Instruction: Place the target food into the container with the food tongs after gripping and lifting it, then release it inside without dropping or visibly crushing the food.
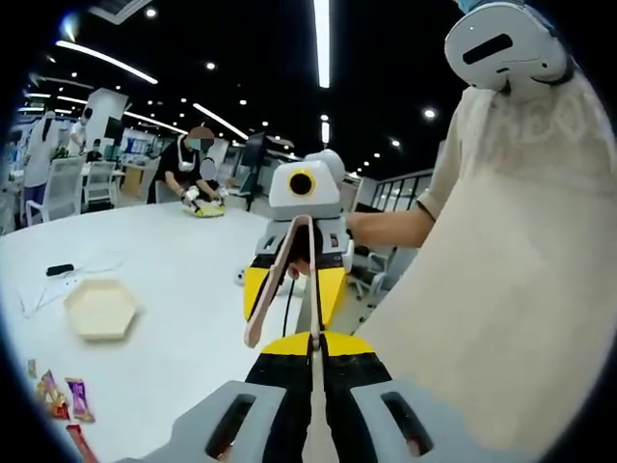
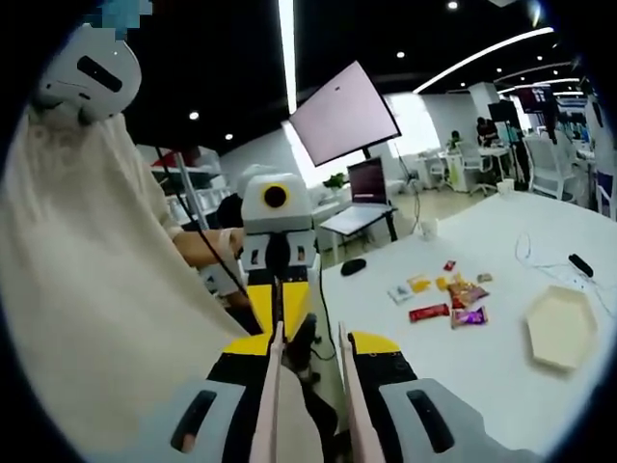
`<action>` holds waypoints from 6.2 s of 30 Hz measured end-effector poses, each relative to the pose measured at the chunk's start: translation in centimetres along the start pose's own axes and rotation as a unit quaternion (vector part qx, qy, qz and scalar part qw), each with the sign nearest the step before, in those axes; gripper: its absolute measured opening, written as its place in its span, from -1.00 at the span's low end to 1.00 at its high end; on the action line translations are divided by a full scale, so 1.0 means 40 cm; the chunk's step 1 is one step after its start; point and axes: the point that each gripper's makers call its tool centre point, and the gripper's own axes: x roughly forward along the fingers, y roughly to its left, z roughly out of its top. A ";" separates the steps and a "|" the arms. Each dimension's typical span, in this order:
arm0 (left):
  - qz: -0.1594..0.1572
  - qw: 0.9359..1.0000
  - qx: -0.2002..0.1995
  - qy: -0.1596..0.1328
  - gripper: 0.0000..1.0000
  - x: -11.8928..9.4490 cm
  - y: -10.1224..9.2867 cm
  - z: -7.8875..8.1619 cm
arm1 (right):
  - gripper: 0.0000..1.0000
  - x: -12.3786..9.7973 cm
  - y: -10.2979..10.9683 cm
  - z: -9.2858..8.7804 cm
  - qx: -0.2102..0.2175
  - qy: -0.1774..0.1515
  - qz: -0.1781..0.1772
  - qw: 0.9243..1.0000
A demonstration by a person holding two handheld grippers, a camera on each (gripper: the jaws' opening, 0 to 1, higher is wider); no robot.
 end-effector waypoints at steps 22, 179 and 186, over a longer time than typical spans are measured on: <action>0.075 0.996 -0.023 -0.044 -1.00 0.060 0.080 0.044 | -0.40 -0.058 -0.086 0.033 0.008 0.001 0.064 0.998; 0.280 0.947 -0.134 -0.086 -0.44 -0.523 0.299 -0.227 | -0.56 0.534 -0.453 -0.080 -0.098 0.301 -0.052 0.947; 0.293 0.941 -0.142 -0.089 -0.42 -0.530 0.292 -0.240 | -0.53 0.556 -0.473 -0.107 -0.145 0.341 -0.026 0.928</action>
